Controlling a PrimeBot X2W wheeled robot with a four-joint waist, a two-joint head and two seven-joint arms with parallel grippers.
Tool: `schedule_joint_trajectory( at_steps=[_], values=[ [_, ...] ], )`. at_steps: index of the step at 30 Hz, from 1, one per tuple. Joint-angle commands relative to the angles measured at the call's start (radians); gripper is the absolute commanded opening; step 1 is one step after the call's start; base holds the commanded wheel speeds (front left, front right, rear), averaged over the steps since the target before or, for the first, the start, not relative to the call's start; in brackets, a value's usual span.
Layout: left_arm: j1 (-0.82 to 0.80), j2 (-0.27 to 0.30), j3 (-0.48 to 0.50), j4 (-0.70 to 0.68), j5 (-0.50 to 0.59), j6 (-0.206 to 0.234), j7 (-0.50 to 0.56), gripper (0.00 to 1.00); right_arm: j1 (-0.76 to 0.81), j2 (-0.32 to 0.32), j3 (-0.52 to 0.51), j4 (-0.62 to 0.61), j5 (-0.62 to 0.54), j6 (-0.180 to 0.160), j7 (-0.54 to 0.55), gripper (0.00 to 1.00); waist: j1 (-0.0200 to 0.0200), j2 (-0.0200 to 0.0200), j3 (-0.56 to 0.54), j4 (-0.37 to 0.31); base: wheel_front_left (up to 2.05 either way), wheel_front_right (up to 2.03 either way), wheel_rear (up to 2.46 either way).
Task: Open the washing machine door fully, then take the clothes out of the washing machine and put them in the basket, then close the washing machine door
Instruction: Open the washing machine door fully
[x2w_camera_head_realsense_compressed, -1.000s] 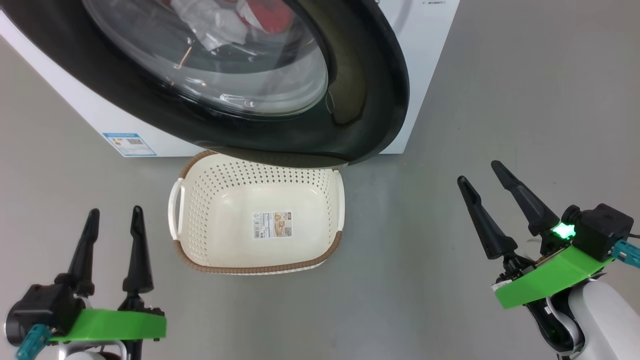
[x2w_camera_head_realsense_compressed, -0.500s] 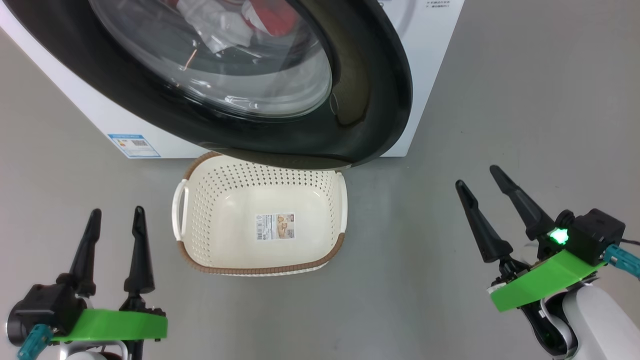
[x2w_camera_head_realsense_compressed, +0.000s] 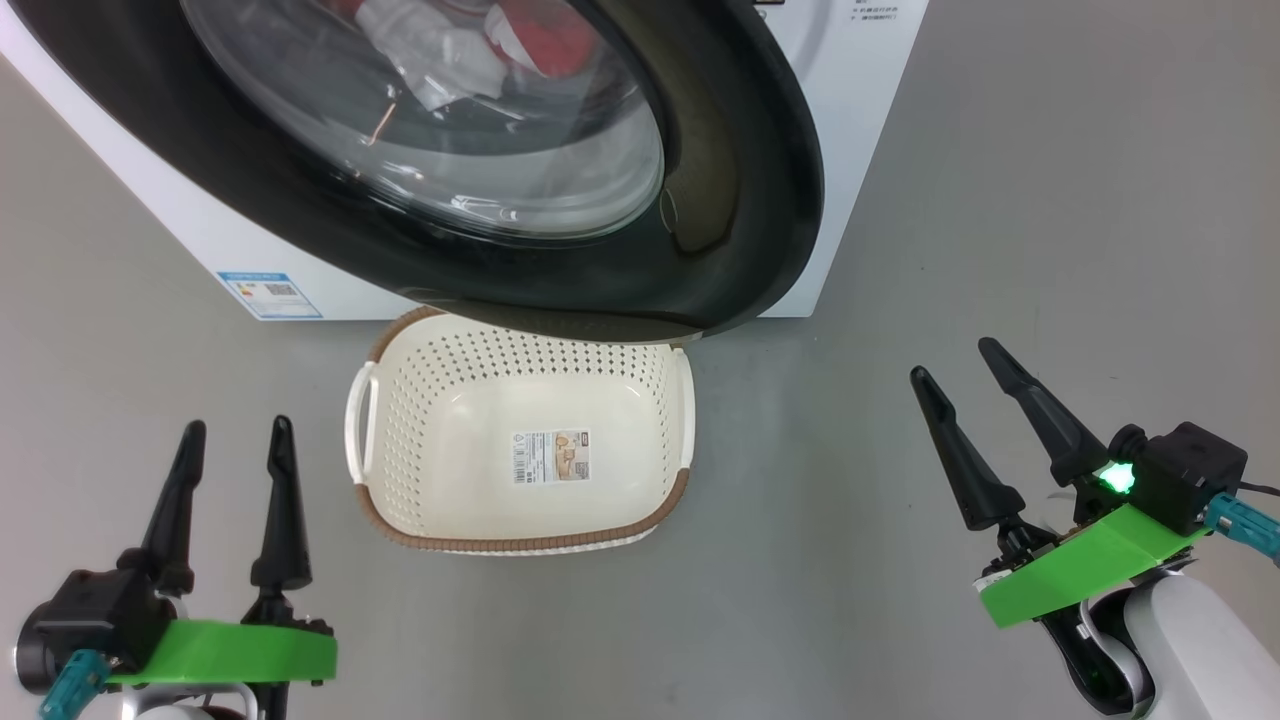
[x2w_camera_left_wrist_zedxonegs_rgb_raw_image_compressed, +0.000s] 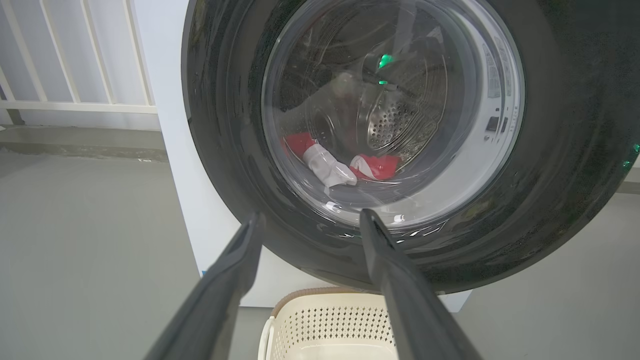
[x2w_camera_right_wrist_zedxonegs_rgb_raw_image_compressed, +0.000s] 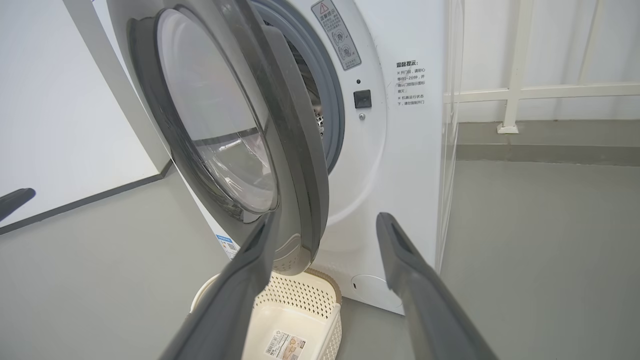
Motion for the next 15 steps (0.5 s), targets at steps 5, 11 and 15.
schedule_joint_trajectory(
  at_steps=[5,11,15],
  values=[
    [0.001,0.022,0.03,-0.02,0.009,-0.003,-0.012,1.0,0.011,-0.007,0.014,-0.022,-0.007,0.002,-0.012,1.0,0.0,0.0,0.001,0.001,0.0,0.0,0.0],
    [0.001,0.02,0.033,-0.02,0.01,-0.003,-0.012,1.0,0.011,-0.009,0.013,-0.026,-0.008,0.002,-0.012,1.0,0.0,0.0,0.002,0.002,0.0,0.0,0.0],
    [0.001,0.02,0.033,-0.022,0.01,-0.003,-0.012,1.0,0.008,-0.012,0.01,-0.028,-0.006,0.002,-0.012,1.0,0.0,0.0,0.004,0.002,0.0,0.0,0.0]
  ],
)
